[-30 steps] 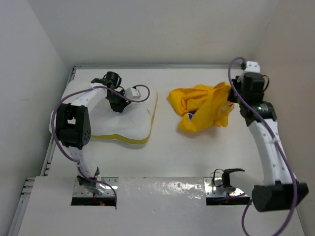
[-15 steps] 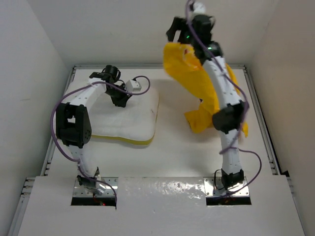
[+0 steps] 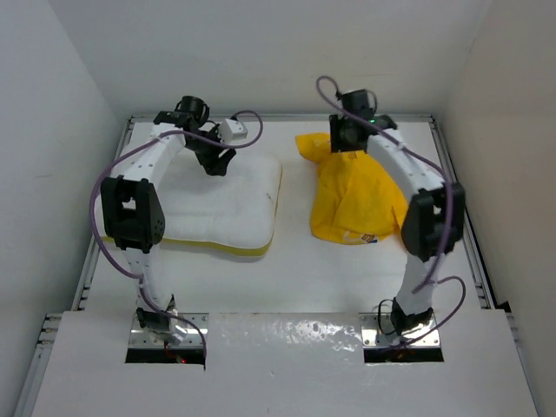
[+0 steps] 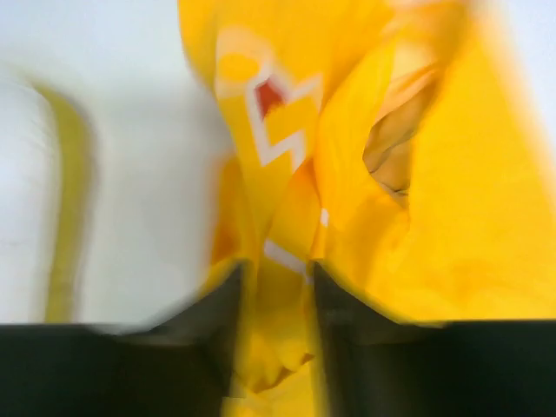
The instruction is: Put the pillow into the pillowcase
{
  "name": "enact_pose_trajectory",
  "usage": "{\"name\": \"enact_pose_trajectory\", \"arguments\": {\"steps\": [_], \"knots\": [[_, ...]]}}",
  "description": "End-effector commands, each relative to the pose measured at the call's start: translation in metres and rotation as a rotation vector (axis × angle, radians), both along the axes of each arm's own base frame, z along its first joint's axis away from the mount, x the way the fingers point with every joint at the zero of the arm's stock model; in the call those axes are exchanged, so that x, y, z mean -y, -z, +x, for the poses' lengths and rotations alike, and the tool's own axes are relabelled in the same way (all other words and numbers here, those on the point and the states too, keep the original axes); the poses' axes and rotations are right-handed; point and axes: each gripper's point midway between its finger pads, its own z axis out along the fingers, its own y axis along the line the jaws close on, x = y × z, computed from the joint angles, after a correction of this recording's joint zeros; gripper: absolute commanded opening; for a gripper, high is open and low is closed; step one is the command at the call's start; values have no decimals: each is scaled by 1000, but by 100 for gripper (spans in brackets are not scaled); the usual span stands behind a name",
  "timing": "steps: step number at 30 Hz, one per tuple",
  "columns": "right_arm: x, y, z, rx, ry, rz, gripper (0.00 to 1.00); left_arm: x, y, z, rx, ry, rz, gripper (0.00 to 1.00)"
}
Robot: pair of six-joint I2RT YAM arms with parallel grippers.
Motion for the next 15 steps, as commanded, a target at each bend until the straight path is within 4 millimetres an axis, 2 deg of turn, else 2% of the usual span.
{"name": "enact_pose_trajectory", "arguments": {"steps": [1, 2, 3, 5, 6, 7, 8, 9, 10, 12, 13, 14, 15], "knots": [[50, -87, 17, 217, 122, -20, 47, 5, -12, 31, 64, -18, -21, 59], [67, -71, 18, 170, 169, -24, 55, 0, -10, 40, 86, -21, 10, 69], [76, -65, 20, 159, 219, -4, 62, -3, -13, 51, 125, -18, 32, 73], [96, -48, 28, 137, 279, 0, 70, -10, -2, 78, 188, -14, 87, 78], [102, -48, 35, 149, 291, -5, 74, -9, -13, 93, 235, -11, 88, 85], [103, -48, 40, 152, 284, -18, 77, -7, 6, 97, 197, 19, 96, 91], [104, -48, 45, 152, 269, -27, 80, -1, 9, 99, 181, 44, 69, 98], [103, -49, 52, 162, 254, -31, 86, 3, -2, 101, 179, 67, 57, 100], [99, -48, 55, 166, 243, -13, 87, 5, 15, 102, 142, 89, 54, 100], [97, -44, 66, 200, 231, -8, 87, 6, 30, 97, 107, 120, 50, 100], [98, -41, 71, 208, 236, -14, 81, 5, 41, 95, 100, 151, 63, 100], [99, -46, 81, 235, 247, -13, 76, 4, 49, 92, 93, 174, 70, 100], [100, -27, 88, 210, 262, -19, 71, 4, 62, 87, 75, 208, 75, 100]]}}
